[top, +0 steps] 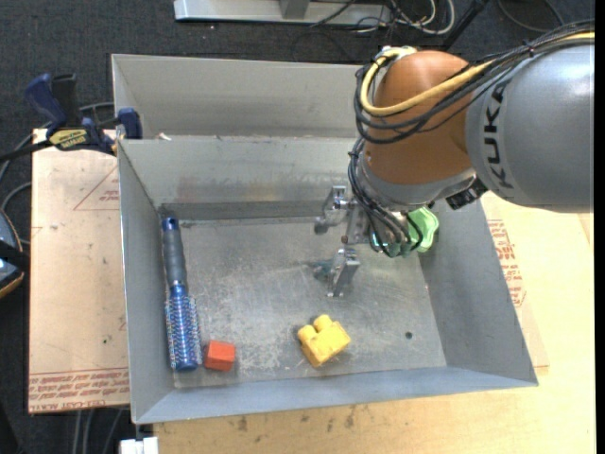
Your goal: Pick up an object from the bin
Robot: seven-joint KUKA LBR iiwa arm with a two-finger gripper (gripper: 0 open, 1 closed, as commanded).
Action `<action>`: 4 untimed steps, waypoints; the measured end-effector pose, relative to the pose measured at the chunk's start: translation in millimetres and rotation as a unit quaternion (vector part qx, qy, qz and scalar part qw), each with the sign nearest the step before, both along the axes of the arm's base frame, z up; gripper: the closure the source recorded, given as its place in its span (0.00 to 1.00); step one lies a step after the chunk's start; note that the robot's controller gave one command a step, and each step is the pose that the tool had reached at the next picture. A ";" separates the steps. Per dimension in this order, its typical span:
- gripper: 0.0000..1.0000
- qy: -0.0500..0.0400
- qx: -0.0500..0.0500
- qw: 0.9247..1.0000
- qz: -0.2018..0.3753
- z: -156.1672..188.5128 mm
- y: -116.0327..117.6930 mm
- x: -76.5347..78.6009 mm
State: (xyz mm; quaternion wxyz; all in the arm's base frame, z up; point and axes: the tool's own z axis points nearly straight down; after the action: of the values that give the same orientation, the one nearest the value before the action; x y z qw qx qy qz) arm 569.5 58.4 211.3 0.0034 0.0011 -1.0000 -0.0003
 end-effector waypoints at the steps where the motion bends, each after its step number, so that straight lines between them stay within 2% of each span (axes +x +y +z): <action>1: 0.00 -0.001 0.000 0.994 0.113 -75.3 -86.4 -35.8; 2: 0.00 -0.002 0.003 0.984 0.180 -87.7 -10.1 -71.2; 3: 0.00 -0.009 0.001 0.974 0.228 -133.0 -13.0 -73.9; 4: 0.00 -0.002 0.002 0.946 0.325 -138.0 -13.2 -50.2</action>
Offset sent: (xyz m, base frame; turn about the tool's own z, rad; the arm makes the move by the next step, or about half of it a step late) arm -0.0347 -0.0844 -0.0732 -0.2319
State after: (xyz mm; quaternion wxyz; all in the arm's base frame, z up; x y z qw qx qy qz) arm 519.3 45.2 73.3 0.0013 0.3260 -0.9454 -0.0012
